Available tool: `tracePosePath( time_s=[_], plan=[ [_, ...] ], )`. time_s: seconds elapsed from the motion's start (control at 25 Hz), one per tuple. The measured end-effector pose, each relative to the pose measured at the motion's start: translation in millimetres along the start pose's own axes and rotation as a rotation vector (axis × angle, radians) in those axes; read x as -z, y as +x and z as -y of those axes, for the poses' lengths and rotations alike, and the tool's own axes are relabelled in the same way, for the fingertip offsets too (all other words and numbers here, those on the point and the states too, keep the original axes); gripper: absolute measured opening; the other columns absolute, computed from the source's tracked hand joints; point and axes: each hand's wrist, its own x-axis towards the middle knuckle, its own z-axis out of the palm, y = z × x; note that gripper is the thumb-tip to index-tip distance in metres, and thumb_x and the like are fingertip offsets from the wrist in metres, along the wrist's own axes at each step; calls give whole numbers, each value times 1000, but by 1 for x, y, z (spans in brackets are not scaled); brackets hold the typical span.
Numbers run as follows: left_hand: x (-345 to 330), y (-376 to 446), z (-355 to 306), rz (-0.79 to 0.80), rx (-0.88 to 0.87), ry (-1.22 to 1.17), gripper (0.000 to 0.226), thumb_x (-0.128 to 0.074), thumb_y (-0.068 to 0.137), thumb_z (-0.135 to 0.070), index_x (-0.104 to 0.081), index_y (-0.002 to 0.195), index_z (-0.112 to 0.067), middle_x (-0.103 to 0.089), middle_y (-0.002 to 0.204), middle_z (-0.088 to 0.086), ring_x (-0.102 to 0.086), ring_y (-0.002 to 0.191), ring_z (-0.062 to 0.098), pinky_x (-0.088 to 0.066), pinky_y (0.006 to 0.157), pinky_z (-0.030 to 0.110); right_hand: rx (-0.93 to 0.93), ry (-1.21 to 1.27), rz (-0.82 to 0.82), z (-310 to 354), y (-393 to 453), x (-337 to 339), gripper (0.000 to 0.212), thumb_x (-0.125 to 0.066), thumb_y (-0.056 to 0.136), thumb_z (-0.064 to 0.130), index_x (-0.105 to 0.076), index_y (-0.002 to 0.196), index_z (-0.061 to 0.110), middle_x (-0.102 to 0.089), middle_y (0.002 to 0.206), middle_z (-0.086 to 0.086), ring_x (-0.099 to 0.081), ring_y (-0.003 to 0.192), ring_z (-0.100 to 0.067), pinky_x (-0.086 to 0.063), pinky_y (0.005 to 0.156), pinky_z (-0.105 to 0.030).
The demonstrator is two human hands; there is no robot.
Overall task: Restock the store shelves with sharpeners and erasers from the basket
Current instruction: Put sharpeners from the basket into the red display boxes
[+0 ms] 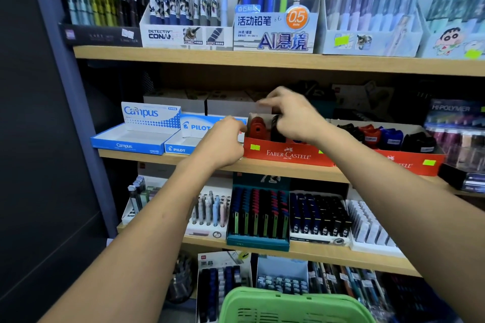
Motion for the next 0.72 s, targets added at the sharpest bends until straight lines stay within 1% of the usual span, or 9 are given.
tracePosePath(
  time_s=[0.08,0.16,0.2,0.28,0.36,0.48,0.56,0.64,0.72],
  plan=[
    [2,-5,-2,-73,-39,3,37,-51,87,3,-68,111,-18,-62,124,2,-61,105,21,-55,86,39,-8,19,-237,-6,-21,10,54,-49,80,-6,-69,123,19,-61,119,-1,-59,108,-23,-52,94,-41],
    [-3,-13,-9,-15,-93,22,28,-49,87,0,-69,92,-19,-68,107,1,-61,98,20,-56,84,39,-76,107,-333,-8,-59,11,39,-50,86,-5,-75,105,17,-67,107,-1,-62,101,-19,-52,93,-36],
    [-11,-18,-13,51,-131,41,27,-50,86,-1,-70,90,-18,-68,101,1,-62,95,19,-56,84,39,-124,160,-284,-9,-81,6,35,-51,88,-5,-75,95,19,-68,100,1,-62,97,-16,-52,89,-31],
    [-39,-34,-23,222,-212,103,24,-52,86,-2,-69,91,-19,-67,94,0,-63,87,19,-58,79,39,-224,246,-57,-11,-122,-17,36,-52,88,-6,-71,79,24,-68,87,6,-63,85,-12,-51,75,-24],
    [-75,-54,-30,400,-288,234,17,-53,85,-5,-67,90,-15,-65,87,6,-63,79,25,-56,68,37,-254,238,168,-23,-155,-48,36,-51,83,-4,-70,72,26,-70,77,6,-66,76,-15,-55,67,-29],
    [-136,-88,-31,695,-307,404,8,-52,86,-4,-52,80,-10,-53,77,9,-50,66,28,-41,57,35,-332,202,422,-52,-200,-104,33,-53,81,-1,-75,79,24,-66,68,6,-68,72,-18,-58,66,-32],
    [-176,-109,-23,810,-286,459,9,-52,89,-5,-53,91,-13,-55,86,8,-55,75,28,-41,62,34,-374,204,563,-65,-229,-140,30,-53,82,-2,-74,82,19,-71,77,-1,-71,78,-23,-58,67,-33],
    [-222,-131,-13,885,-256,431,20,-54,89,-6,-59,107,-13,-62,102,10,-60,88,28,-44,66,33,-376,187,674,-77,-260,-176,27,-52,83,-2,-75,92,9,-73,90,-11,-71,88,-28,-57,71,-36],
    [-264,-158,-1,965,-158,332,22,-56,89,-5,-60,109,-10,-62,104,12,-60,88,27,-44,67,32,-390,152,795,-83,-293,-209,19,-54,87,0,-70,93,8,-69,89,-10,-67,85,-25,-50,64,-30]
  ],
)
